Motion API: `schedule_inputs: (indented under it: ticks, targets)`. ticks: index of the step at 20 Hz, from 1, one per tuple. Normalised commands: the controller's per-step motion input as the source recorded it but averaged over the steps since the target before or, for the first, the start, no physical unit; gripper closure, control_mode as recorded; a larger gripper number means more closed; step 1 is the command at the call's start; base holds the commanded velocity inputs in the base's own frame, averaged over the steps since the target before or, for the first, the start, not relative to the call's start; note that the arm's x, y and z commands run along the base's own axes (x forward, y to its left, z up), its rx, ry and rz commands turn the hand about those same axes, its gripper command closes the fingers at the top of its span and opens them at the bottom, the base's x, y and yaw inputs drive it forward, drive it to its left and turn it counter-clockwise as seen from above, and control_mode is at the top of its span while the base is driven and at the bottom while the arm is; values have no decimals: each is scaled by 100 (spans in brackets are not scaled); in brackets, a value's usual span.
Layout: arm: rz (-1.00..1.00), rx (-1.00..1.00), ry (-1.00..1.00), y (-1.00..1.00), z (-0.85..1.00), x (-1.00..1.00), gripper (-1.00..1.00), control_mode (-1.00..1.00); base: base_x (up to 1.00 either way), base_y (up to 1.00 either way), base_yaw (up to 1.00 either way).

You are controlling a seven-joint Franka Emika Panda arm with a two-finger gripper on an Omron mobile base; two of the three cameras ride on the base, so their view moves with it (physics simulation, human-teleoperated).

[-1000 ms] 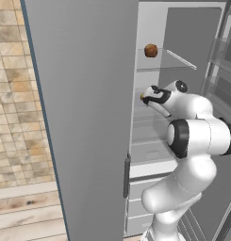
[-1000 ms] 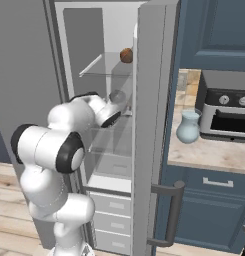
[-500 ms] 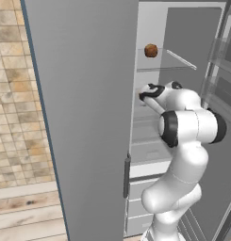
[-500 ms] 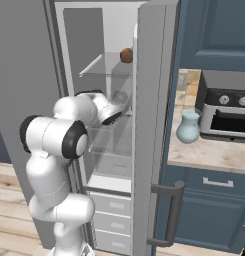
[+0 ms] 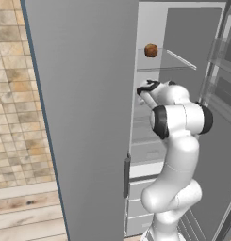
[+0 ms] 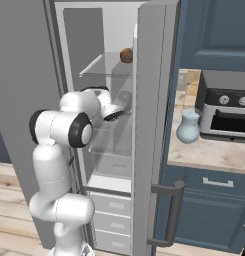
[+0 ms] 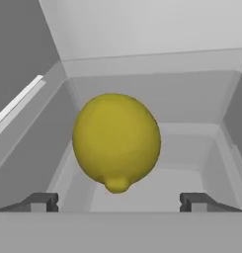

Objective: Move the lemon and bread from the second highest shelf to the top shelf to make space. Then, place the pitcher from the counter on the cleared second highest shelf.

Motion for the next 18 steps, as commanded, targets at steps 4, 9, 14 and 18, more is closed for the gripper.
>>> schedule_inputs:
  ticks: [4,9,14,18]
  targets:
    - [5,3,0,0,-16,46,-100,-100,0,0,0]
    - [6,3,0,0,-18,48,-100,-100,0,0,0]
    - [6,0,0,0,-34,40,-100,-100,0,0,0]
    - [5,0,0,1,-52,32,-100,-100,0,0,0]
